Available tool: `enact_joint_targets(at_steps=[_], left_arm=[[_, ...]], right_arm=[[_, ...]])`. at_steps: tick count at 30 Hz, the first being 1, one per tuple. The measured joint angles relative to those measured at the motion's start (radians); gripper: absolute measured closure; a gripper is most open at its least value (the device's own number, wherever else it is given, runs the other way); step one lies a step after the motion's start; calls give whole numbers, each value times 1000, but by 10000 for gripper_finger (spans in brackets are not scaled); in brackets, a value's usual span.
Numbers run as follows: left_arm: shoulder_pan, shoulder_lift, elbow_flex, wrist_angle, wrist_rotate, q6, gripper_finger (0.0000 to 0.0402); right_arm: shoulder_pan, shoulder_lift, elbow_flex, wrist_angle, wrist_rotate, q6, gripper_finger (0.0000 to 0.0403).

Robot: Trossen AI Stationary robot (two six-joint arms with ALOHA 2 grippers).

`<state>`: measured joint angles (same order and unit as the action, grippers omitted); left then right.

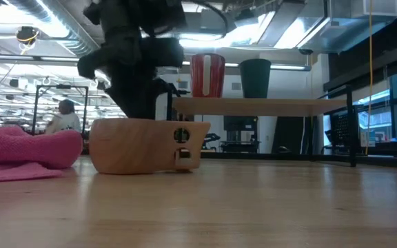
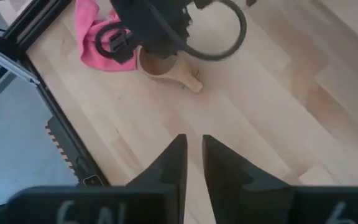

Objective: Stack small to large cups/mugs on shelf
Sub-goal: Put the brown wooden mug on the shelf

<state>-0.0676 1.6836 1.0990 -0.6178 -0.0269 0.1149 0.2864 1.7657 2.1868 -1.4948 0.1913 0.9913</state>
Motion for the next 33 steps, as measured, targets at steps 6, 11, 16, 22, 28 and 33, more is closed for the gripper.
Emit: enact_joint_targets(at_steps=[6, 11, 16, 22, 28, 33], left_arm=[[-2, -94, 0, -8, -67, -22, 293], [-3, -194, 1, -122, -64, -147, 294], [-32, -243, -53, -174, -65, -285, 295], [-116, -283, -196, -122, -57, -509, 296], [-215, -341, -292, 24, -75, -711, 296], [-279, -351, -329, 65, -147, -847, 296]], right_arm=[[0, 0, 0, 0, 25, 3, 351], [0, 18, 0, 11, 18, 3, 352], [0, 66, 0, 12, -16, -9, 363], [-1, 130, 0, 17, -57, -53, 396], [-14, 178, 0, 49, -113, -76, 399], [-38, 236, 0, 108, -193, -101, 400]])
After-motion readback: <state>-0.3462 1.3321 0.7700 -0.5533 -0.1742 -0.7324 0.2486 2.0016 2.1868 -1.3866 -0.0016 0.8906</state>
